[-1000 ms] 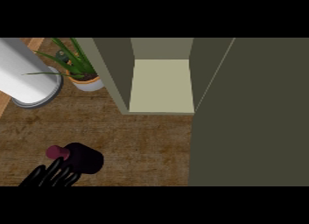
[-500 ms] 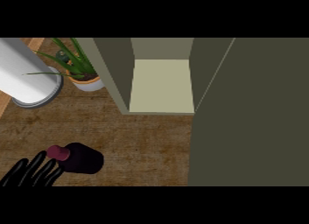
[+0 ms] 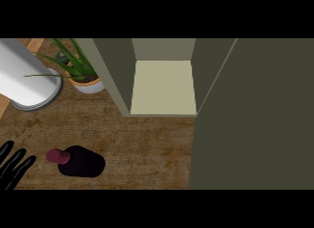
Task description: Pick up the wine, place it into the cabinet and close the cabinet
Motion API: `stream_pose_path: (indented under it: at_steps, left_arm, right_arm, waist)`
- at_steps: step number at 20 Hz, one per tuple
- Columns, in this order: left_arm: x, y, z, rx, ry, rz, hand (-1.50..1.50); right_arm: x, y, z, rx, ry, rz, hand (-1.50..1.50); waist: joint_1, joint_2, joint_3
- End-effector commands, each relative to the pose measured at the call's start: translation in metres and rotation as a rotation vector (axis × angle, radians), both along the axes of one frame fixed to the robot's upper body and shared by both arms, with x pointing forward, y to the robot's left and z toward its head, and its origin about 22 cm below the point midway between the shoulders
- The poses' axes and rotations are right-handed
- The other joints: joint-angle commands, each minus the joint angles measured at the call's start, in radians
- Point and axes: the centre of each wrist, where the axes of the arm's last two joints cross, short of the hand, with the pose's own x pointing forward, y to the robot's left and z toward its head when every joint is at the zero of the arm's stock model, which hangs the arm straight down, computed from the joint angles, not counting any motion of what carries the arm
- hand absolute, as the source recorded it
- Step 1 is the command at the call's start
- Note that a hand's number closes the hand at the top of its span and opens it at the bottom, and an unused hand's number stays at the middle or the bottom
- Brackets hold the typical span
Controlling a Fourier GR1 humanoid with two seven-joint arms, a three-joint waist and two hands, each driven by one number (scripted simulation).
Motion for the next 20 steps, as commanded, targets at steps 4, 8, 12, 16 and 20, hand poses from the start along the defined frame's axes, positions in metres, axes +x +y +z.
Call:
stream_pose_path:
  at_steps: [4,8,12,16,20]
  left_arm:
    - [-0.006,0.021,0.024,-0.115,-0.094,-0.026,-1.50]
    - [0.010,0.028,0.032,-0.114,-0.022,0.006,-1.50]
    - [0.016,0.054,0.036,-0.100,-0.017,-0.002,-1.50]
    - [0.031,0.044,0.010,-0.113,0.049,-0.006,-1.50]
    - [0.040,0.050,-0.005,-0.086,0.103,-0.037,-1.50]
  right_arm:
    - [-0.020,-0.009,0.017,0.012,-0.046,-0.011,-1.50]
    - [-0.034,-0.007,0.025,0.008,-0.038,0.024,-1.50]
    - [-0.033,0.002,0.028,0.046,-0.036,0.000,-1.50]
    - [-0.042,-0.007,0.032,-0.006,-0.045,0.031,-1.50]
    - [-0.034,-0.005,0.029,0.011,-0.049,0.011,-1.50]
  waist:
    - [0.001,0.001,0.000]
    - [-0.010,0.003,0.001]
    - [-0.003,0.002,-0.001]
    - [-0.012,0.002,0.000]
    - [-0.011,0.004,0.000]
